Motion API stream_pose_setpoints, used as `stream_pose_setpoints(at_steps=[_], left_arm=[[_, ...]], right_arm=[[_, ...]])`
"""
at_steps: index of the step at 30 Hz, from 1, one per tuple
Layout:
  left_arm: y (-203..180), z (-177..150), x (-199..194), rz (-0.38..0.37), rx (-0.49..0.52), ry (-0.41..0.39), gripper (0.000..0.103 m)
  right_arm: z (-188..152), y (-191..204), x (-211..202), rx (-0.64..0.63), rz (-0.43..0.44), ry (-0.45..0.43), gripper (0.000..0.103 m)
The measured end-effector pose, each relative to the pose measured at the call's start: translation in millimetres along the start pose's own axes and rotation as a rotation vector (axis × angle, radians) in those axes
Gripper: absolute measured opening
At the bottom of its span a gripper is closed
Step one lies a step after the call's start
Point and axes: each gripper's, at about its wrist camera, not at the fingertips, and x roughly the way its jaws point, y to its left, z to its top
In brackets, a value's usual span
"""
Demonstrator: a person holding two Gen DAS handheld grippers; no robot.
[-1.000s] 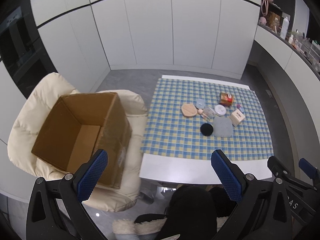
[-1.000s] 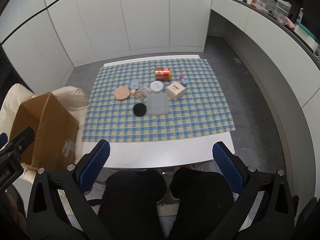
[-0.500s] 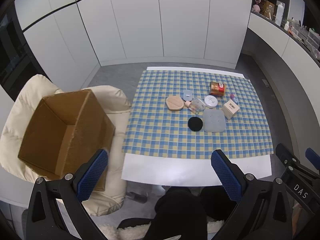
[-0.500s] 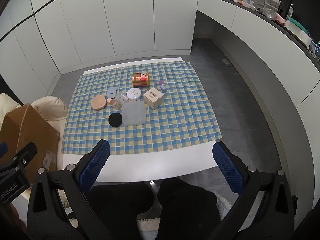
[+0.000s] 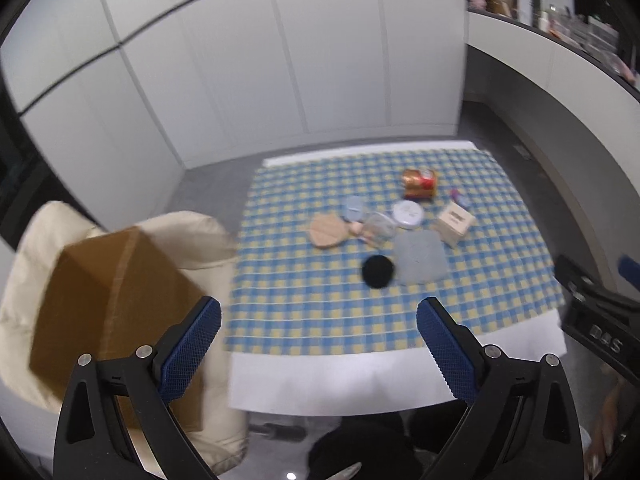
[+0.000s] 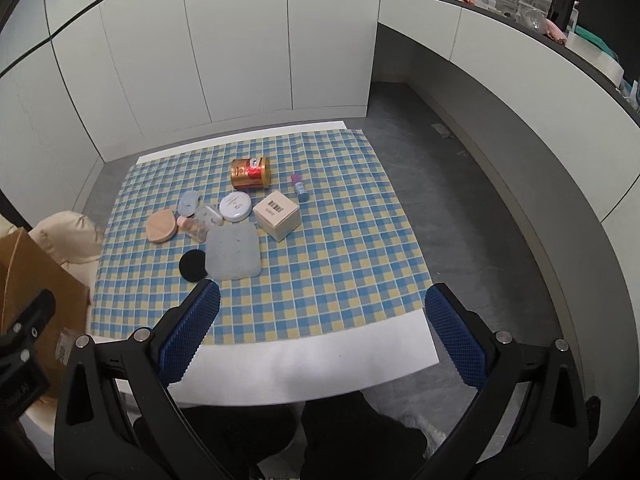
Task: Organize objects
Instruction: 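Move both grippers toward the black sponge and clear plastic box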
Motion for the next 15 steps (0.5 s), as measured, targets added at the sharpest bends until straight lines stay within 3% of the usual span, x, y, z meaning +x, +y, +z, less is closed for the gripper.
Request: stream_pose_setpoints(at_steps=[5, 12, 15], left_arm=[[-8, -6, 40, -0.085, -0.050, 0.048, 0.099], [1, -18, 116, -0.172, -0.218, 0.165, 0.099], [3, -25, 148, -0.173, -0.268, 0.202, 0.099]], right_arm=[[2, 5, 26, -0.103, 0.032, -0.071, 0.103], [0, -15, 94, 0.058, 0.215, 0.036, 0.103], [-2, -16, 123, 0.060, 0.169, 0.057, 0.103]])
